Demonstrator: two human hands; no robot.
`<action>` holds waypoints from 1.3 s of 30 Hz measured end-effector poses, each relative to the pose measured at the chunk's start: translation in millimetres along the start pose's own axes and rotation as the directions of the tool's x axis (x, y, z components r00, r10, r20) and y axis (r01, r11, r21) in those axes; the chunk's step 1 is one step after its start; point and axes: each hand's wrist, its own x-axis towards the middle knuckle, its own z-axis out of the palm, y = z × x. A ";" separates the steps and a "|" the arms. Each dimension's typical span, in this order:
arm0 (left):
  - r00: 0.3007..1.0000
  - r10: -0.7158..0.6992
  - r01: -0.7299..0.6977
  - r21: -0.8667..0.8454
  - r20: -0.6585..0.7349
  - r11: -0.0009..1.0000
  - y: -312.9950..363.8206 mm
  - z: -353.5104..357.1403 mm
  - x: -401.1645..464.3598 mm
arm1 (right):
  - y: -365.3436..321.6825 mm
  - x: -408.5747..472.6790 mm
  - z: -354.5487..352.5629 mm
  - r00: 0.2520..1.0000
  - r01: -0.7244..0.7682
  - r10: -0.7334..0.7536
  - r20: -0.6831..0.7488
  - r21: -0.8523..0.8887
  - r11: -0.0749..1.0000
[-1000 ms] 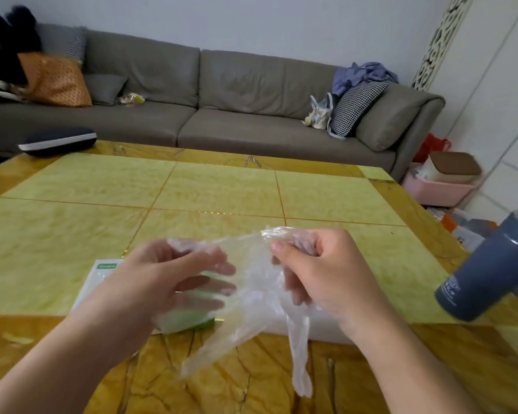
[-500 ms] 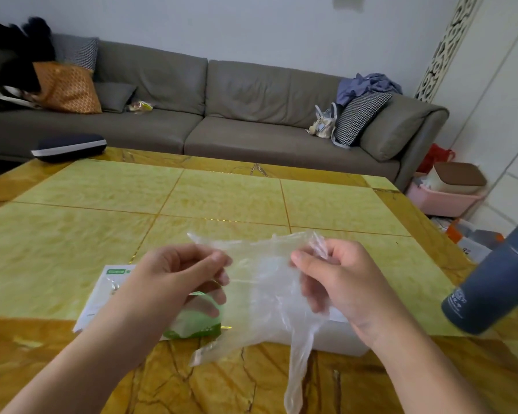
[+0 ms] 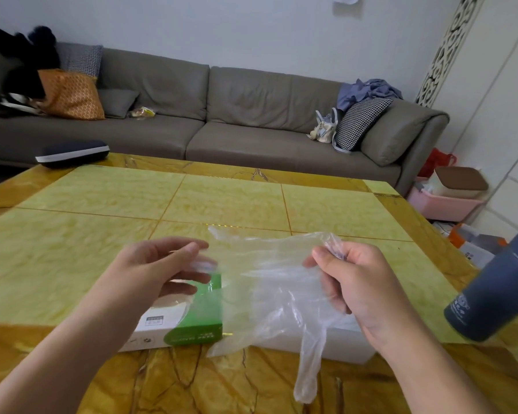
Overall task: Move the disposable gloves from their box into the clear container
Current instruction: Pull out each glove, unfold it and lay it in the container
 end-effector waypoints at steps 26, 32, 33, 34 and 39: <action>0.844 0.513 -0.521 -0.011 -0.160 0.853 31.5 44.5 -8.9 | 14.1 5.5 -49.2 0.983 -0.099 0.102 -0.155 0.029 0.995; 0.788 0.367 -0.606 0.729 0.495 0.317 36.4 152.5 -25.0 | 23.1 10.6 -36.5 0.984 -0.140 0.099 -0.147 -0.300 0.944; 0.839 0.224 -0.541 0.802 0.496 0.252 23.6 162.1 -15.3 | 25.3 12.0 -37.1 0.983 -0.146 0.096 -0.159 -0.348 0.926; 0.879 0.111 -0.478 0.855 0.464 0.201 11.3 167.6 -8.3 | 27.6 12.9 -37.3 0.981 -0.156 0.095 -0.172 -0.387 0.909; 0.912 -0.041 -0.398 0.904 0.409 0.157 -10.3 164.5 13.4 | 36.1 15.9 -44.2 0.965 -0.195 0.035 -0.260 -0.621 0.759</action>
